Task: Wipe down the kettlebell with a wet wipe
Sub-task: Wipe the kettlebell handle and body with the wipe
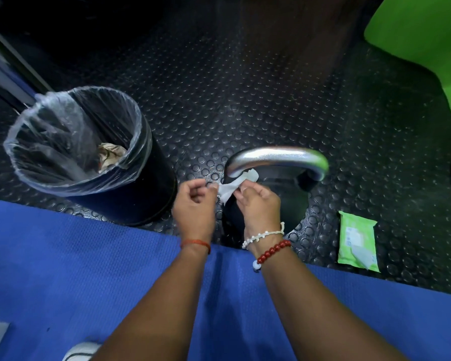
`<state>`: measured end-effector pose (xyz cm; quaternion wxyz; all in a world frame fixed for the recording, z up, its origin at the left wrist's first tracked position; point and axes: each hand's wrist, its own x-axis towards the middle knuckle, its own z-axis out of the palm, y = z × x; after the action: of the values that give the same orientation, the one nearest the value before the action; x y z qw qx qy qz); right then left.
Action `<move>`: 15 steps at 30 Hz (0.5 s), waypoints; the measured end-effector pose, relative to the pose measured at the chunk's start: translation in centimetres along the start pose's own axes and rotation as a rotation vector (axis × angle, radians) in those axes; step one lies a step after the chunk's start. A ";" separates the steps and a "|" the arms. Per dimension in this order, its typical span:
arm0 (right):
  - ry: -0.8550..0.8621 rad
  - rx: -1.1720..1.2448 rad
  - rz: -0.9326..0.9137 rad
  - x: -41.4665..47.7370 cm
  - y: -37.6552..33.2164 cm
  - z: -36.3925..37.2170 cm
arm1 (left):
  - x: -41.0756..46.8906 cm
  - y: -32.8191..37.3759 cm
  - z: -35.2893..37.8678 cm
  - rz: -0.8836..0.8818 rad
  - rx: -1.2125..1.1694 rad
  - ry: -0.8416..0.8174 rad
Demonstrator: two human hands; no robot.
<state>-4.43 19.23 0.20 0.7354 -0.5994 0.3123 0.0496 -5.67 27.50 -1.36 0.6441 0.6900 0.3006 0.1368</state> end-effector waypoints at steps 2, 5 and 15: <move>-0.022 0.054 0.038 0.0 -0.5 -0.3 | -1.6 -0.6 0.6 -0.018 0.019 0.018; -0.112 0.127 0.093 -0.3 -2.3 -1.1 | -2.7 -1.1 2.0 -0.071 0.054 -0.009; 0.019 -0.631 -0.353 1.5 -4.0 -4.6 | -1.0 -0.2 4.6 -0.144 0.034 0.077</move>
<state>-3.26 13.41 2.45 0.5083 -0.8421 0.1801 0.0102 -3.88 23.16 -1.91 0.6286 0.6716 0.3761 0.1117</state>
